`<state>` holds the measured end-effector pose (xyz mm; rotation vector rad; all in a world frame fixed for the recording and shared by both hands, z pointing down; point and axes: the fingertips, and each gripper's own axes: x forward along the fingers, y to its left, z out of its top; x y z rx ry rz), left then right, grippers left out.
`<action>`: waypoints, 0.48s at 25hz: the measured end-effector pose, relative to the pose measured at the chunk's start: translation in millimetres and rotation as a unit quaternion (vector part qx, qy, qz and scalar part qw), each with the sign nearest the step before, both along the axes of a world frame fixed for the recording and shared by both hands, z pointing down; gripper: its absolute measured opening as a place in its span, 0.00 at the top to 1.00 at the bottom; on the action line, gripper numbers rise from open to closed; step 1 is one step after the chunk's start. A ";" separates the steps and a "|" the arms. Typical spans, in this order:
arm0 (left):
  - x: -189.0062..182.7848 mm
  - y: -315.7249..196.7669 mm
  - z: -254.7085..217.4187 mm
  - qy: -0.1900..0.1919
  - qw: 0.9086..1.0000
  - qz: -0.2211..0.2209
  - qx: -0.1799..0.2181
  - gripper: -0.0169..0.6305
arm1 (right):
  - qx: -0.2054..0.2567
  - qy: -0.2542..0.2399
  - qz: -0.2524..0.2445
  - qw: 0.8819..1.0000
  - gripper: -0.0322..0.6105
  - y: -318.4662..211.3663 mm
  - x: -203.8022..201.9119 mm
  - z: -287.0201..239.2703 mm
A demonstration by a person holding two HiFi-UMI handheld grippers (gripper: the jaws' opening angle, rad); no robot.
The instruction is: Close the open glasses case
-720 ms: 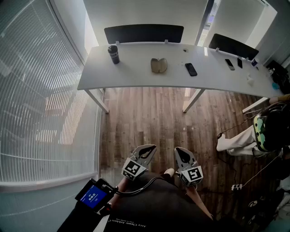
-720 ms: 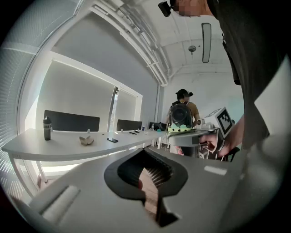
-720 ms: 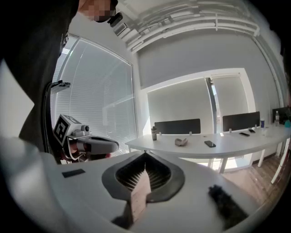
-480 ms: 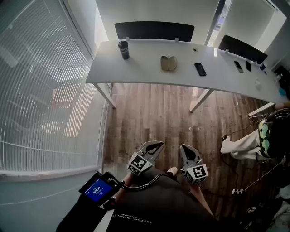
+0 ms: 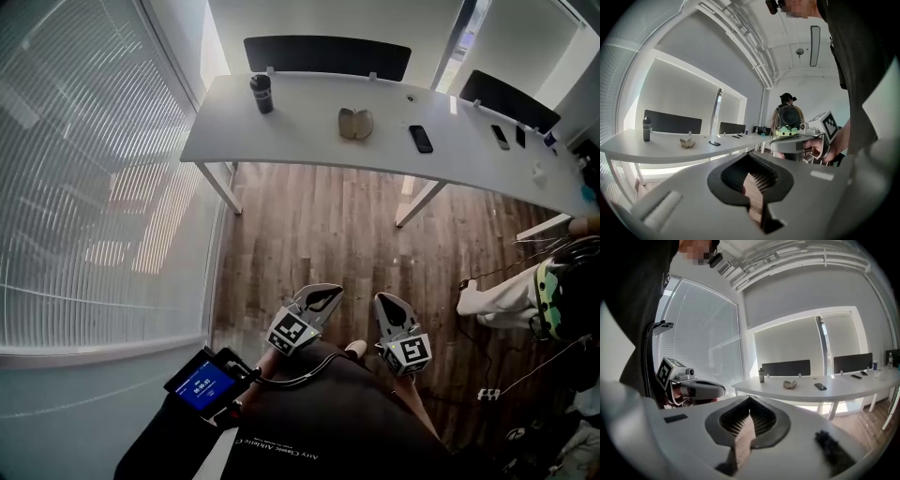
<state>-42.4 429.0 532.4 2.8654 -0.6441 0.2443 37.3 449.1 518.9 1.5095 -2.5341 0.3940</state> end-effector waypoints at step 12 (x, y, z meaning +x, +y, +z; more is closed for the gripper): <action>-10.5 -10.6 6.1 -0.002 1.000 -0.014 0.002 0.96 | -0.008 0.017 -0.006 1.000 0.94 -11.7 -4.4 11.8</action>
